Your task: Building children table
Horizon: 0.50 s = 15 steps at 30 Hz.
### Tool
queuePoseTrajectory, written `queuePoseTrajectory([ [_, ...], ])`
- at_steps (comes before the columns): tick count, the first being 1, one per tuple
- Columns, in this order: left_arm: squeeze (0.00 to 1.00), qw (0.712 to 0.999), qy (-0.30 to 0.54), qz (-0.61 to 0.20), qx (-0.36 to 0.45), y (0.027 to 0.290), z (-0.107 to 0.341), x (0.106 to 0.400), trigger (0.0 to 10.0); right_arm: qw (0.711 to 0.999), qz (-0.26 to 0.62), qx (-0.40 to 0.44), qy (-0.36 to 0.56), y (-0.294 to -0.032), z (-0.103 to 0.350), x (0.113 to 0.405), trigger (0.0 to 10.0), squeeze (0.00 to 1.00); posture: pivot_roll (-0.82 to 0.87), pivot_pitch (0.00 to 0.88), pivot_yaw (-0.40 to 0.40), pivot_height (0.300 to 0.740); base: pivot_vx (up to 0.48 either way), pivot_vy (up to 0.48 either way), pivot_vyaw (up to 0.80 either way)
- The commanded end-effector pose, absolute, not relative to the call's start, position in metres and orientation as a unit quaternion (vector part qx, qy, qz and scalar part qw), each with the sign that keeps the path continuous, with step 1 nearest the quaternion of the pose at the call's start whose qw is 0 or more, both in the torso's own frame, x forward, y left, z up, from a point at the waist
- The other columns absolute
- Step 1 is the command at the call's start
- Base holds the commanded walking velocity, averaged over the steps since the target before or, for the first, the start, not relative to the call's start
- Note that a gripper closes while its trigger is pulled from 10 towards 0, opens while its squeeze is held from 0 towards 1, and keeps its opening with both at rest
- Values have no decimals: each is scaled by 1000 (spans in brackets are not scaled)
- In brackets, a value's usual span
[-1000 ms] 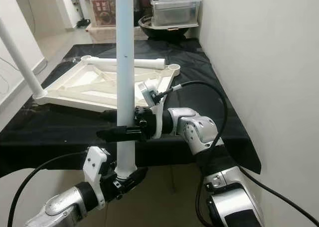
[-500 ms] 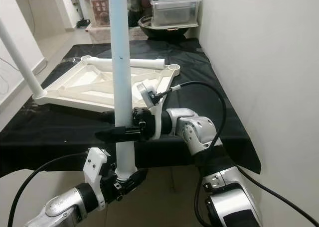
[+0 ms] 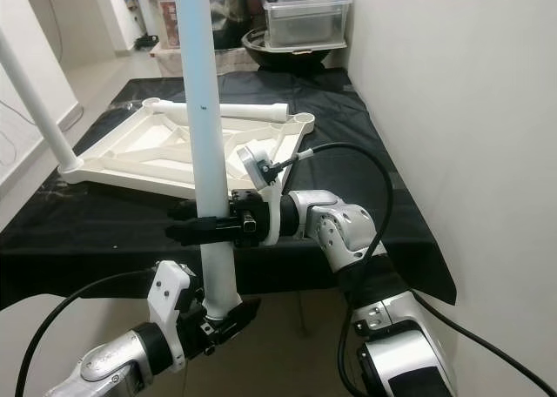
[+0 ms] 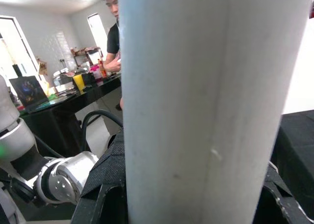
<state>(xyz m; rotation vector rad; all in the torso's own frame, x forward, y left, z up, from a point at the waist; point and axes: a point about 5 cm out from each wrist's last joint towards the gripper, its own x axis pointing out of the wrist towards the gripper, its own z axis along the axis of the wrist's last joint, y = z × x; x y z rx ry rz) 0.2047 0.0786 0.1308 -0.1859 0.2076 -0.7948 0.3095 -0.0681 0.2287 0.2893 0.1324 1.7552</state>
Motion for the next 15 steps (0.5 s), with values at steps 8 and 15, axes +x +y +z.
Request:
queuePoseTrajectory([
  [8,1000,910,119,-382,-104,78,127,204,10000,624,770,123,53,-63,232,309,0,0,-56,26,55,740,0,0,0],
  [15,1000,910,116,-385,-102,80,127,202,10000,631,764,127,45,-65,236,312,0,0,-58,27,61,740,0,0,0],
])
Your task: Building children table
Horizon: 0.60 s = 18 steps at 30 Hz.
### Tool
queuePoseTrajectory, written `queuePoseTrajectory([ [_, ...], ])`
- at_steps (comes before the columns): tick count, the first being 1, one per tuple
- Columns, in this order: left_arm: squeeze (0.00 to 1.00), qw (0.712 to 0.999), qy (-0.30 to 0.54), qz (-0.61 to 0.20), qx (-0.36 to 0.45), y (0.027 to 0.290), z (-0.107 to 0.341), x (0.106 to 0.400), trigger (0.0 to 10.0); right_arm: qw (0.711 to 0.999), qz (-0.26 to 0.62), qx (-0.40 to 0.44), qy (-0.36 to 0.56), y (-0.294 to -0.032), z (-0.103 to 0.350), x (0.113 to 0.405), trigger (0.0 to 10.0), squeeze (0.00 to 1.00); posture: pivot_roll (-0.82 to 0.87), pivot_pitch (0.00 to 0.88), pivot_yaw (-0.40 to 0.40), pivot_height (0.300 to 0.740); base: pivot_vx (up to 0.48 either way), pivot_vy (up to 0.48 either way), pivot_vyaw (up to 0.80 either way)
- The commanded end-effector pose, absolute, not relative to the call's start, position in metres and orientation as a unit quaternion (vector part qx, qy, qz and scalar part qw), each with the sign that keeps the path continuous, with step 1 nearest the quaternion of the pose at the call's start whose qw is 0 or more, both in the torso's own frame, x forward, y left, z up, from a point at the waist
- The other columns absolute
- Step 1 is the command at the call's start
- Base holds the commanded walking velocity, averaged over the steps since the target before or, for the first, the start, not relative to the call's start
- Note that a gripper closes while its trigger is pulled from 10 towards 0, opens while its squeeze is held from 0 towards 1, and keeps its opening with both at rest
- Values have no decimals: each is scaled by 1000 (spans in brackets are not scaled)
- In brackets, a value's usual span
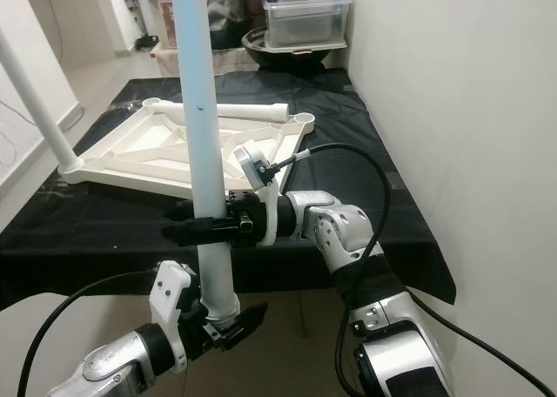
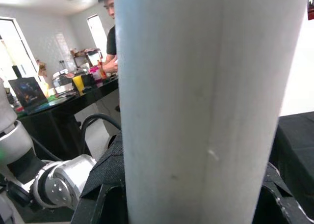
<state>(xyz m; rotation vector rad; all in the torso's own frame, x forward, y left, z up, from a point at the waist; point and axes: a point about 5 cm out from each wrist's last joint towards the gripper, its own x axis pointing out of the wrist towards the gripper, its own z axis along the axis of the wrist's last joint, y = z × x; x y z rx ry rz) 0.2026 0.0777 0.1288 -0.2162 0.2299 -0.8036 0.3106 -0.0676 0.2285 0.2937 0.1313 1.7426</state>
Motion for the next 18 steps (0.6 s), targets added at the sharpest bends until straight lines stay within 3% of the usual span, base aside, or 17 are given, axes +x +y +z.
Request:
queuePoseTrajectory([
  [1,1000,912,122,-379,-95,83,123,202,10000,634,762,128,41,-66,238,314,0,0,-56,27,62,740,0,0,0],
  [5,1000,920,133,-360,-81,92,116,202,10000,648,750,129,30,-71,243,320,0,0,-56,27,65,740,0,0,0],
  [6,0,921,138,-356,-76,95,113,200,10000,655,744,129,26,-74,245,323,0,0,-56,29,67,740,0,0,0],
  [8,0,921,138,-356,-76,95,113,200,10000,655,744,129,26,-74,245,323,0,0,-56,29,67,740,0,0,0],
  [10,0,923,144,-350,-67,99,110,198,10000,676,725,129,15,-83,248,331,0,0,-57,30,68,740,0,0,0],
  [13,0,924,146,-348,-66,100,110,197,10000,685,717,128,11,-86,249,334,0,0,-57,30,68,740,0,0,0],
  [14,0,930,146,-331,-63,105,108,195,10000,730,672,126,-4,-98,251,345,0,0,-43,29,60,740,0,0,0],
  [17,0,930,146,-331,-63,105,108,195,10000,730,672,126,-4,-98,251,345,0,0,-43,29,60,740,0,0,0],
  [18,0,941,138,-304,-59,111,109,195,10000,775,618,127,-25,-109,252,355,0,0,-29,27,68,740,0,0,0],
])
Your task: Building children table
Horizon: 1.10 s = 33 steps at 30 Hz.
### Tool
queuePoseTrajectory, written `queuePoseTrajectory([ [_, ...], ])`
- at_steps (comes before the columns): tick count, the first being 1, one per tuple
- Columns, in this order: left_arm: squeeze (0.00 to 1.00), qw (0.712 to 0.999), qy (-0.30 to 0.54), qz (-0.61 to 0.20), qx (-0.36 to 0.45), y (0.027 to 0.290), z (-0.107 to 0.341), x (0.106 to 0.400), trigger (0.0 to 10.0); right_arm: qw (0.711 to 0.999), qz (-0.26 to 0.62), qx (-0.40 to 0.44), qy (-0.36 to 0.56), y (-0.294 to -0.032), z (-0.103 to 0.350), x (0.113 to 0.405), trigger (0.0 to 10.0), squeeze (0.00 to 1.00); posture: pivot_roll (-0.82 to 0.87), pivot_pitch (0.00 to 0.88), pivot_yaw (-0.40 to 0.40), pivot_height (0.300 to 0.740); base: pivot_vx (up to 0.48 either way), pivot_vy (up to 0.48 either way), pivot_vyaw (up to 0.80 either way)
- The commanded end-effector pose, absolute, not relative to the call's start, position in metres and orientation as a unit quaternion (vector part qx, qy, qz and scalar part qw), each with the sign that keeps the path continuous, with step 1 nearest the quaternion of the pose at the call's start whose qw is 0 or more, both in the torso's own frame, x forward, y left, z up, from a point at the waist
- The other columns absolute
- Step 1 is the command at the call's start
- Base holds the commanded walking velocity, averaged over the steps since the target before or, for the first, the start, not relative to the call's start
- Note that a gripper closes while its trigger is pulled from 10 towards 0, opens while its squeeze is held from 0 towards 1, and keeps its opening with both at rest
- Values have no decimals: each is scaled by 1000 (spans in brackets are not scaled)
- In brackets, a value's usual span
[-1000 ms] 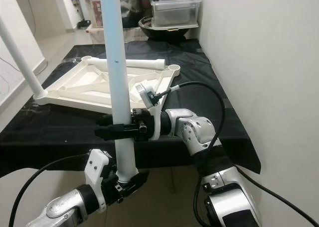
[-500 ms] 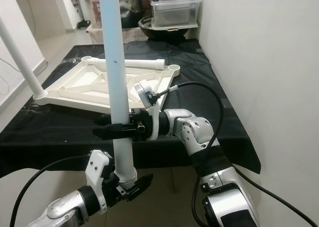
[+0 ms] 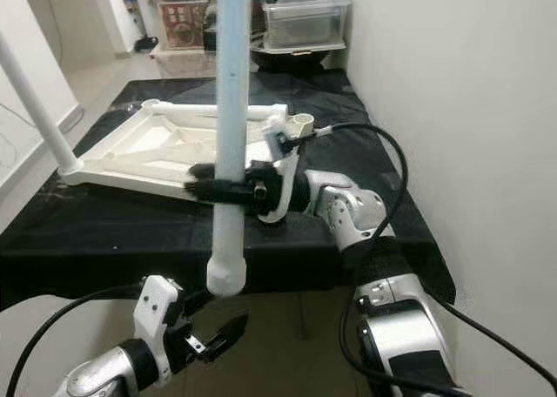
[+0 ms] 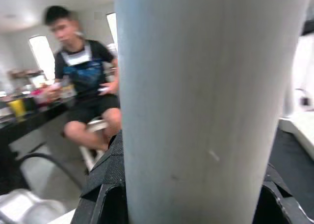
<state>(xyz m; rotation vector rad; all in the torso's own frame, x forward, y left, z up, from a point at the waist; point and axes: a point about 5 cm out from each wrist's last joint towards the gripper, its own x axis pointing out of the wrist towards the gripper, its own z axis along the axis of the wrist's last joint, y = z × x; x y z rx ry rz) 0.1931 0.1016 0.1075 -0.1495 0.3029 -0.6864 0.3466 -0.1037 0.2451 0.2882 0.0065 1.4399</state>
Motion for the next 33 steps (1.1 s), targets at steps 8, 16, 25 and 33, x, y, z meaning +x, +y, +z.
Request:
queuePoseTrajectory([
  [8,0,973,74,-212,-62,119,127,206,10000,891,429,115,-92,-125,260,378,0,0,-21,22,53,740,0,0,0],
  [16,0,988,19,-144,-47,124,145,217,10000,931,317,109,-144,-128,269,383,5725,0,-20,17,46,740,0,0,0],
  [25,0,997,-66,-23,-26,148,175,233,10000,959,185,64,-207,-130,272,378,10000,0,-22,10,42,740,0,0,0],
  [33,0,996,-86,5,-11,152,181,235,10000,963,166,58,-202,-124,260,372,10000,0,-19,2,34,740,105,0,0],
])
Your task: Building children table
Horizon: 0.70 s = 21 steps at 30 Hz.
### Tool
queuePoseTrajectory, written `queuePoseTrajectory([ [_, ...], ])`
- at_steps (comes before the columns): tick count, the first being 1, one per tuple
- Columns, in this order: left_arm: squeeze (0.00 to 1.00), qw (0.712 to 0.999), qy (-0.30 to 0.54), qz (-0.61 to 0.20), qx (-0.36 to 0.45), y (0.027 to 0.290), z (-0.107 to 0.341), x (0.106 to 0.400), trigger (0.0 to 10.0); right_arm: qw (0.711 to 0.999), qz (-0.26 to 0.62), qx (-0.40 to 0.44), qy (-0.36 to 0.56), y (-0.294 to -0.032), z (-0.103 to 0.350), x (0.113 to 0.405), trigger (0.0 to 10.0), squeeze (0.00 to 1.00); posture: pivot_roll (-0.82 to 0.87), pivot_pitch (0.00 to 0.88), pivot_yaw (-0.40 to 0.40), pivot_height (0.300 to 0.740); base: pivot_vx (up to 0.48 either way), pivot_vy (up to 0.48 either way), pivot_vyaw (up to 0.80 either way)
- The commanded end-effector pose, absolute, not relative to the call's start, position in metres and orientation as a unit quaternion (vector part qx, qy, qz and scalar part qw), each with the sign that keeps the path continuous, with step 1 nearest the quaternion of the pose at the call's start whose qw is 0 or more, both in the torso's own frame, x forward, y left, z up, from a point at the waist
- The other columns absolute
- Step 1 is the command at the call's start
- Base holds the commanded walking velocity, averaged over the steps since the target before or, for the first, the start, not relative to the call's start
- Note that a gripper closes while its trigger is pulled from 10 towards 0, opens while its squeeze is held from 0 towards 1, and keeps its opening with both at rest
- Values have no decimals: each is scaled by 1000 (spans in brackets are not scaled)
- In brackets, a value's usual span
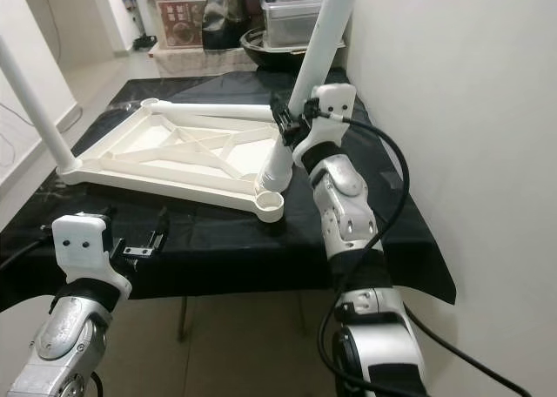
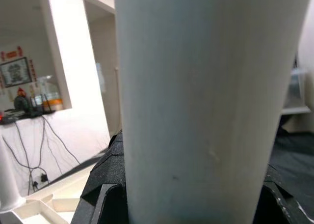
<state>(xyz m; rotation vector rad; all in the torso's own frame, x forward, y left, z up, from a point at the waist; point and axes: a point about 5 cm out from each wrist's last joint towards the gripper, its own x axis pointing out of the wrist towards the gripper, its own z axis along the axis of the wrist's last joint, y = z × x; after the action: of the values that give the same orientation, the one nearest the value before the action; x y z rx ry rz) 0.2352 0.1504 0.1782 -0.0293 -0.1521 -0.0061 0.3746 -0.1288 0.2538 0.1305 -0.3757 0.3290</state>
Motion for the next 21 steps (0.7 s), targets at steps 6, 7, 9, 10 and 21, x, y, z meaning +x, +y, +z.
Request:
queuePoseTrajectory([
  [6,0,996,-87,9,-10,151,180,236,10000,964,159,53,-205,-120,258,372,10000,0,-21,0,34,740,309,0,0],
  [7,0,996,-87,9,-9,150,180,236,10000,964,157,51,-207,-120,258,371,10000,0,-21,0,34,740,326,0,0],
  [9,0,996,-87,11,-7,150,180,236,10000,965,153,50,-209,-119,259,370,10000,0,-21,0,37,740,324,0,0],
  [10,0,996,-87,12,-7,151,179,236,10000,965,153,51,-209,-119,259,370,10000,0,-21,0,37,740,322,0,0],
  [21,0,996,-84,15,-14,151,178,237,10000,964,153,53,-210,-117,260,371,10000,0,-20,0,36,740,266,0,0],
])
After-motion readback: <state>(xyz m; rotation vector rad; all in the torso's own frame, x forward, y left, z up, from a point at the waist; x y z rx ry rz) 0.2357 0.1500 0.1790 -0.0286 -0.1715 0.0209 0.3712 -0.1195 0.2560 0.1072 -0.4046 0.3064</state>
